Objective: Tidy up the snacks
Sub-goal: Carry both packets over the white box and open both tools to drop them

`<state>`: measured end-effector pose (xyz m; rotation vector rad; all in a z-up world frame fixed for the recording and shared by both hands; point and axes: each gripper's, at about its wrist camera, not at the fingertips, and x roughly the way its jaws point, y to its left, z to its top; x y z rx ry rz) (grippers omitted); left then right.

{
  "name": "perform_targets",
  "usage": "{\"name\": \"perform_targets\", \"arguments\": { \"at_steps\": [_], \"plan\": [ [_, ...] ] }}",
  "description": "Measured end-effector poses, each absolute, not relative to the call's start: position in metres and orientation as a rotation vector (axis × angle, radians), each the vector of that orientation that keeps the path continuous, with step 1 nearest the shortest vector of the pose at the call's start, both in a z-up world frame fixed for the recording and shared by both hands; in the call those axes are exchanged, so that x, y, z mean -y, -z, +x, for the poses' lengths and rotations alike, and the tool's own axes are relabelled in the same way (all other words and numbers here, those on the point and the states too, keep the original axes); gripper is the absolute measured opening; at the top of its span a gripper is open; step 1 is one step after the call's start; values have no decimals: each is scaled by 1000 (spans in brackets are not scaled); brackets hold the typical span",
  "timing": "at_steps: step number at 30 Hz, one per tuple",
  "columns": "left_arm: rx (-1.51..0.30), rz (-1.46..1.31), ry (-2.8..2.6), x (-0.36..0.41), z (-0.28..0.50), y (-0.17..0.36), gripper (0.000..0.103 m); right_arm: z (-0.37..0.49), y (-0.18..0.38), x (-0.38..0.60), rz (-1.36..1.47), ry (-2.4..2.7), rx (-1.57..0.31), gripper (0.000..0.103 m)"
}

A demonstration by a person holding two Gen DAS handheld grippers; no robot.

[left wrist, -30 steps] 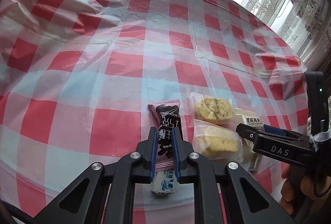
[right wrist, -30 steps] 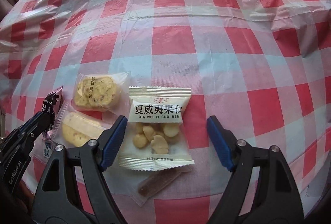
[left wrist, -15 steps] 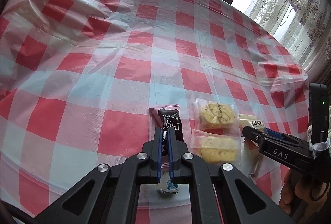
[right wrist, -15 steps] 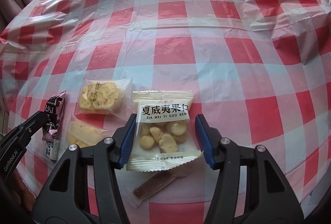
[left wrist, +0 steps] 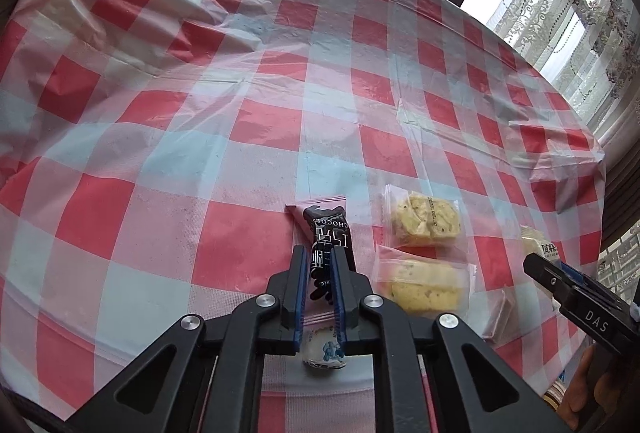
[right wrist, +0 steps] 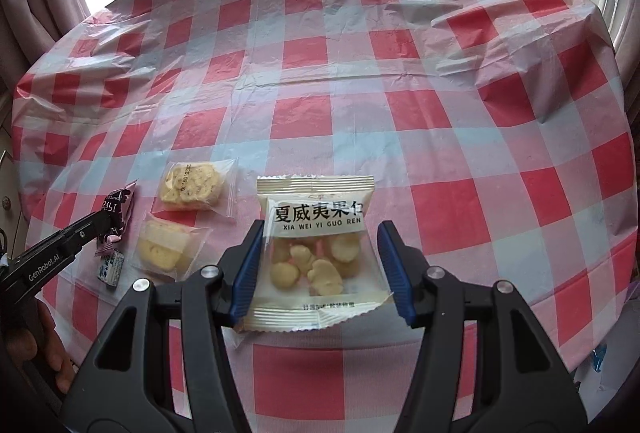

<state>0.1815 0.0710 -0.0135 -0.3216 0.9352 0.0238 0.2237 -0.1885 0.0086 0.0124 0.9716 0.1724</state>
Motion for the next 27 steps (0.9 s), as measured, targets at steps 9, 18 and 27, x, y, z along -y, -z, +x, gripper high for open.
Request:
{"name": "perform_targets", "arguments": {
  "at_steps": [9, 18, 27],
  "plan": [
    [-964, -242, -72, -52, 197, 9, 36, 204, -14, 217, 27, -159, -954, 60],
    [-1012, -169, -138, -48, 205, 22, 22, 186, -22, 247, 59, -137, -930, 60],
    [-923, -192, -173, -44, 186, -6, 20, 167, -26, 278, 92, -109, -914, 60]
  ]
}}
